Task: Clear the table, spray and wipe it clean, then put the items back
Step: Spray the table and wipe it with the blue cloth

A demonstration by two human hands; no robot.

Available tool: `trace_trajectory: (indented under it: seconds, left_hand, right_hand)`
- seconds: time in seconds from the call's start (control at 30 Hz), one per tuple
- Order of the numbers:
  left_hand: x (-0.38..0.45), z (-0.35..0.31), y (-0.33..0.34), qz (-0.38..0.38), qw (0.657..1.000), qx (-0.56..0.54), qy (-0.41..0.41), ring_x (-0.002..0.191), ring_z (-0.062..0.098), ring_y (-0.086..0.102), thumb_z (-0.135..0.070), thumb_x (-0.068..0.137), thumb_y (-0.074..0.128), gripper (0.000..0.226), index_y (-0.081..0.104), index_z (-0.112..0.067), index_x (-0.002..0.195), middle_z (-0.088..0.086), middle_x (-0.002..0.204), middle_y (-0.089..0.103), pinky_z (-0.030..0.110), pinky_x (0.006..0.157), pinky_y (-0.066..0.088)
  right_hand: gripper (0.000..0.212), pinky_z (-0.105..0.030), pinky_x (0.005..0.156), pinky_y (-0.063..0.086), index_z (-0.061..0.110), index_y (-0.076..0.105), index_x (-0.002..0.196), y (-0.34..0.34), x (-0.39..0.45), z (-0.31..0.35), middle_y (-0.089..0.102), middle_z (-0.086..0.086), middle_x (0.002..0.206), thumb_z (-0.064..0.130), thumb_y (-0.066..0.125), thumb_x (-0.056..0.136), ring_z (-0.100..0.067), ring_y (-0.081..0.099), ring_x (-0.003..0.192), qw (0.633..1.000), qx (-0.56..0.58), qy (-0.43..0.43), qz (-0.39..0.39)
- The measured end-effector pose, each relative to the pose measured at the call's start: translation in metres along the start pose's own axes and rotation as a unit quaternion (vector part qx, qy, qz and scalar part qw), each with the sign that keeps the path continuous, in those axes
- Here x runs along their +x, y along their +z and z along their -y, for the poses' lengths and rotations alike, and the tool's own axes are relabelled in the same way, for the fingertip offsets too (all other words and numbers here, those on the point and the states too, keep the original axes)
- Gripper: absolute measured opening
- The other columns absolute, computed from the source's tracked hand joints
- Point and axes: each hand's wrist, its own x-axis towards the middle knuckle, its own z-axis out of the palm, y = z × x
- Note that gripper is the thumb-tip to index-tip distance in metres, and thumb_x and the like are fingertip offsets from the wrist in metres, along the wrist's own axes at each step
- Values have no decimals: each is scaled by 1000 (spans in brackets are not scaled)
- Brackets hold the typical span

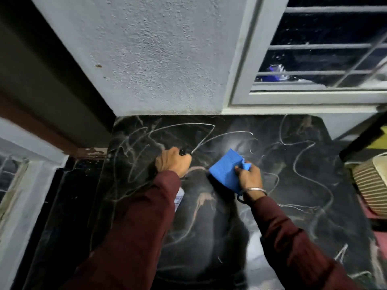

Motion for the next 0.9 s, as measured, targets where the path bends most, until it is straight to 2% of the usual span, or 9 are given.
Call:
trace_trajectory:
  seconds: [0.1, 0.23, 0.4, 0.5, 0.6, 0.7, 0.77, 0.9]
  left_hand:
    - [-13, -28, 16, 2, 1000, 11, 0, 119, 38, 56, -37, 81, 52, 45, 68, -11, 114, 19, 124, 64, 40, 101, 40]
    - [-31, -69, 44, 54, 998, 24, 22, 118, 37, 57, -36, 81, 51, 44, 65, -12, 114, 17, 124, 64, 42, 102, 41]
    - [-60, -118, 84, 73, 992, 69, 82, 110, 38, 61, -34, 78, 53, 38, 68, -12, 106, 17, 115, 68, 39, 93, 44]
    - [-78, -142, 105, 106, 983, 88, 123, 108, 37, 62, -33, 79, 53, 33, 66, -14, 103, 16, 114, 68, 38, 91, 45]
    - [-96, -157, 121, 106, 972, 113, 175, 103, 34, 63, -30, 78, 54, 24, 66, -16, 93, 15, 107, 70, 37, 86, 42]
    - [-108, -166, 130, 92, 963, 140, 210, 101, 35, 65, -31, 77, 55, 26, 67, -14, 93, 14, 103, 71, 37, 88, 43]
    - [-113, -169, 134, 106, 957, 160, 217, 106, 34, 64, -35, 82, 53, 32, 67, -15, 102, 13, 109, 71, 38, 93, 42]
    - [-125, -165, 131, 96, 945, 192, 248, 107, 34, 62, -43, 88, 49, 37, 66, -15, 105, 13, 112, 69, 38, 89, 39]
  right_hand:
    - [20, -30, 67, 42, 12, 54, 71, -31, 10, -2, 56, -11, 82, -1, 58, 86, -20, 52, 78, 1000, 22, -5, -13]
    - [6, -30, 69, 43, 8, 58, 82, -76, 24, -10, 58, -10, 82, 3, 61, 83, -19, 54, 78, 998, 14, -2, -53]
    - [7, -21, 52, 41, 3, 59, 87, -127, 28, -20, 54, -9, 79, -3, 57, 85, -17, 50, 69, 994, 63, -1, -85]
    - [12, -26, 59, 40, 8, 56, 77, -157, 34, -30, 53, -8, 78, -2, 56, 83, -16, 48, 74, 989, 79, 7, -126]
    - [10, -25, 65, 41, 7, 57, 78, -180, 38, -40, 53, -8, 79, -2, 56, 81, -18, 48, 76, 984, 87, 16, -153]
    - [8, -12, 47, 36, 4, 56, 78, -197, 39, -42, 49, -8, 77, -4, 55, 82, -16, 44, 66, 983, 71, 4, -168]
    - [8, -10, 43, 33, 4, 56, 78, -205, 39, -43, 50, -9, 77, -4, 55, 82, -17, 44, 66, 982, 65, -5, -178]
    - [6, -26, 68, 42, 4, 62, 85, -215, 36, -45, 61, -17, 84, 3, 57, 83, -25, 57, 82, 977, 30, 3, -209]
